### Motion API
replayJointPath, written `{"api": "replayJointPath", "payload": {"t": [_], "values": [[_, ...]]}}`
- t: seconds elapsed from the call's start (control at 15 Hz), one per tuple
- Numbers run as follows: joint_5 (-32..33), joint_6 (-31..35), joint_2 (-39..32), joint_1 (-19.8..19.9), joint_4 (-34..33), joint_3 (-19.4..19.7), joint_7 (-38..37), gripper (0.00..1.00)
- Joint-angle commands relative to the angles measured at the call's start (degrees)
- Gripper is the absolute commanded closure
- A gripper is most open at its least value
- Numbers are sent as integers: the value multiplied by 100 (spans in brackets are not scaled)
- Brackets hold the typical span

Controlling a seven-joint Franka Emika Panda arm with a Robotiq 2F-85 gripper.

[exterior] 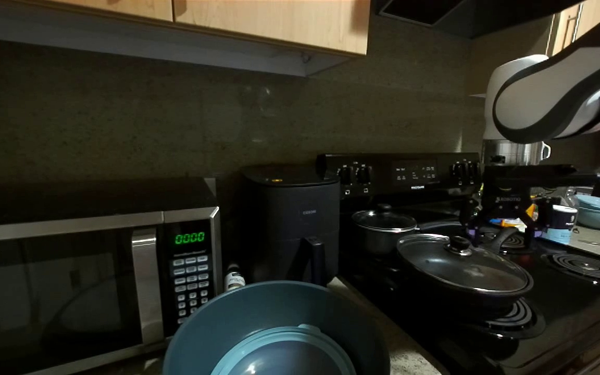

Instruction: Remove the glass lid from the pan and put it in the blue bowl on the left

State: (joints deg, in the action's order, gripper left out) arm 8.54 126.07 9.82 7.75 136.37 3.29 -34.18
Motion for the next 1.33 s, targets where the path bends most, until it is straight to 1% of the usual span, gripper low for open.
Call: {"api": "replayJointPath", "payload": {"t": [0.0, 0.07, 0.13, 0.2, 0.27, 0.47, 0.53, 0.6, 0.73, 0.93, 1.0, 1.07, 1.27], "values": [[-40, 228, -239, -66, -251, 50, 1119, 0], [-103, 303, -307, -86, -320, 72, 1445, 0], [-219, 253, -426, -91, -438, 86, 1555, 0], [-233, 118, -519, -67, -547, 77, 1424, 0], [-85, 146, -265, -58, -330, 33, 1174, 0], [-102, 144, -473, -72, -489, 68, 1194, 0], [-330, 235, -481, -112, -476, 80, 1486, 0], [-507, 489, -562, -145, -483, 75, 1546, 0], [-655, 638, -757, -195, -622, 50, 1648, 0], [-622, 949, -979, -263, -723, 40, 1613, 0], [-390, 957, -1035, -267, -766, 35, 1316, 0], [-472, 811, -860, -278, -652, 55, 1401, 0], [-468, 858, -1020, -295, -755, 69, 1396, 0]]}}
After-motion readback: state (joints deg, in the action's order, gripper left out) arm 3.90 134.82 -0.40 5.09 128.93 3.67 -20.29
